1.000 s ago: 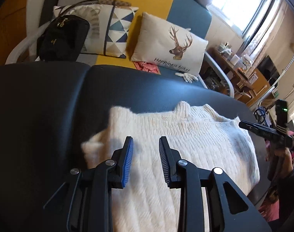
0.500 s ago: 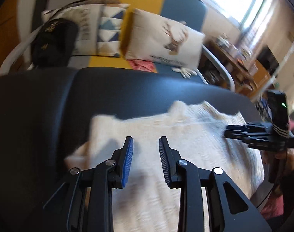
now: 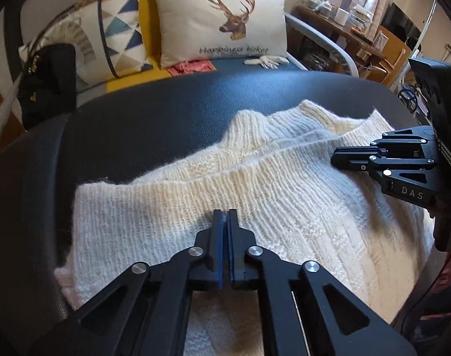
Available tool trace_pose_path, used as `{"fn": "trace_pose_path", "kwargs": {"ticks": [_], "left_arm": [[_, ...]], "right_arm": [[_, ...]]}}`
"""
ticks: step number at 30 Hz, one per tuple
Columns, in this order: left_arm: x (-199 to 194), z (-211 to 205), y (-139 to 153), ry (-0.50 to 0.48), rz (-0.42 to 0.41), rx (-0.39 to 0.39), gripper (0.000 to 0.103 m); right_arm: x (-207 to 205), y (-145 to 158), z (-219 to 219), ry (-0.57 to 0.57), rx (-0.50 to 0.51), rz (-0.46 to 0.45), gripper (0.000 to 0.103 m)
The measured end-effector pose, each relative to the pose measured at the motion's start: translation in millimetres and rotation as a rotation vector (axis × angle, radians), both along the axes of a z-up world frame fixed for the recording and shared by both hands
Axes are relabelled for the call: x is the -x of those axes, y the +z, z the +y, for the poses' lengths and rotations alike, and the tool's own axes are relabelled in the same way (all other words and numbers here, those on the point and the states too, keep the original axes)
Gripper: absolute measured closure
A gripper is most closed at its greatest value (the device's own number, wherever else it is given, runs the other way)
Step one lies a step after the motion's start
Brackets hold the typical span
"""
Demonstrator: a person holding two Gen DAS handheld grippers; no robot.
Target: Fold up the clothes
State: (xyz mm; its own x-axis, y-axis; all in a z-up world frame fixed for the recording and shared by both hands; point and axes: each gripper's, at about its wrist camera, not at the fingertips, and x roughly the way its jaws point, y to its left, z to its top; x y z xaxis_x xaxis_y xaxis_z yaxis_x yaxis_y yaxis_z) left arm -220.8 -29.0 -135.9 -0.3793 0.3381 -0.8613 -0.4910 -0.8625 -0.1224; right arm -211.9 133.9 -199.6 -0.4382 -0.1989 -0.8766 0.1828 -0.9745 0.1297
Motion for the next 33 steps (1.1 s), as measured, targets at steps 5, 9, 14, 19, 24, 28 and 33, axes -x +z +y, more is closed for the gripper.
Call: {"fn": "trace_pose_path", "kwargs": {"ticks": [5,9,14,19,24,28,33], "left_arm": [[2,-13,14,0.071,0.069,-0.087,0.103],[6,-9,0,0.059,0.009,-0.066,0.103],[3,-19,4,0.052,-0.047,-0.139,0.078],[11,-9,-3,0.011,-0.112,-0.123,0.074],[10,4,-5,-0.015,-0.072,-0.052,0.094],[5,2,-3,0.019,-0.009,-0.056,0.103],[10,-4,-5,0.080,0.021,-0.067,0.103]], "right_arm": [[0,21,7,-0.028,0.040,0.084,0.103],[8,3,6,-0.043,0.013,0.017,0.102],[-7,15,11,-0.034,0.222,0.009,0.076],[-7,5,-24,0.065,0.191,-0.093,0.074],[-1,-1,-52,0.097,0.057,-0.052,0.096],[-1,-1,-55,0.089,0.048,-0.004,0.101],[5,-2,-52,0.064,0.036,0.013,0.102]]}}
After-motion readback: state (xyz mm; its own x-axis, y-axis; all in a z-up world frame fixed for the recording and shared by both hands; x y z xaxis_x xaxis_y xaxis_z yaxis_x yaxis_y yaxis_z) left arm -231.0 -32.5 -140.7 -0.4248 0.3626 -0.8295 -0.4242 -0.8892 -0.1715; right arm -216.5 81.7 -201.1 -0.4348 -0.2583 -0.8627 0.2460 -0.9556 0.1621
